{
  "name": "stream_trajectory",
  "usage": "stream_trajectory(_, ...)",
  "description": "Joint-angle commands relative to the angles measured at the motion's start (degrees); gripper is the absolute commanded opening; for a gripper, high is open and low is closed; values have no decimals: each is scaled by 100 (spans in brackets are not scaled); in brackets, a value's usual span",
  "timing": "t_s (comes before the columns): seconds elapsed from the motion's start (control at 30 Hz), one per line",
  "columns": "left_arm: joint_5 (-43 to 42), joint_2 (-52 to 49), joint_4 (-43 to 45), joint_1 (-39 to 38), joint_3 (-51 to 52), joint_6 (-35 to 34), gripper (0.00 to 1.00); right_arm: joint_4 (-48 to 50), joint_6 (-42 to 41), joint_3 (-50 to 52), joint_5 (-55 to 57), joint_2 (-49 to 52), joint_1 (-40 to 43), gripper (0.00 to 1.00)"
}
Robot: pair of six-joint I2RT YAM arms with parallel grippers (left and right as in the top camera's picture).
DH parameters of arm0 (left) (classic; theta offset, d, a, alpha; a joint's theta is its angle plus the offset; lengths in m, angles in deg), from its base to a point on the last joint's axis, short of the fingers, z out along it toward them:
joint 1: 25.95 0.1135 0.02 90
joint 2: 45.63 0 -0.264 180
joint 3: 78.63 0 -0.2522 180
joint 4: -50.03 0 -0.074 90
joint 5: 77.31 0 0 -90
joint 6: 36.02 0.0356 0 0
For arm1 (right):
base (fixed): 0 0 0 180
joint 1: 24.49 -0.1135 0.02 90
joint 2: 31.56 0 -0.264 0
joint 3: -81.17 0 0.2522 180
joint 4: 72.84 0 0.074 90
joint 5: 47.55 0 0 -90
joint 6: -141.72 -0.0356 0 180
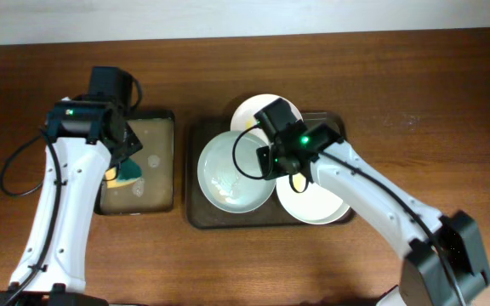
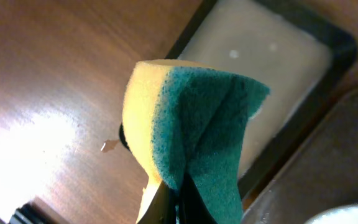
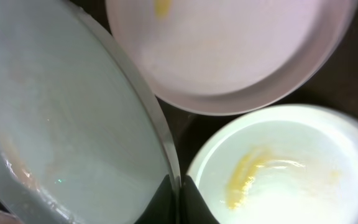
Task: Clean dirty plates on tray and stack at the side
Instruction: 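Lift the cleaned plate with the right gripper toward the right side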
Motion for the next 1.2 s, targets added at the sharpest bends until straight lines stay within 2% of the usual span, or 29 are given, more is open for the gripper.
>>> stream_trajectory(0.0,-155,44,11,227,146,-74,0,-111,197,-306,2028,-304,-457,4)
stream_trajectory(0.27,-221,44,2,254,173,-31,0,225,1572,-442,5565,-352,-1569,4)
stream_trajectory(0.4,-221,44,-4,254,173,-31,0,1182,3132,-442,6946,-352,-2055,4)
stream_trajectory(0.6,-221,44,-42,254,177,-31,0,3053,5587,-442,7656,-352,-2481,4)
stream_trajectory(0.73,-221,44,-50,254,177,-31,0,3576,6260,-442,7681,-352,-2612,4)
stream_trajectory(0.87,-221,44,-57,254,177,-31,0,3580,5880,-435,7785,-350,-2647,4)
stream_trajectory(0.93,-219,44,-57,254,177,-31,0,3220,4572,-413,7764,-350,-2588,4)
stream_trajectory(0.97,-219,44,-59,254,177,-28,0,2612,3543,-404,7497,-345,-2485,4)
stream_trajectory(1.03,-219,44,-81,254,177,-28,0,1167,2120,-404,5899,-328,-2144,4)
stream_trajectory(1.1,-219,44,-98,254,177,-28,0,398,1294,-404,4365,-323,-1703,4)
stream_trajectory(1.17,-219,44,-92,254,177,-31,0,96,765,-404,3261,-354,-1200,4)
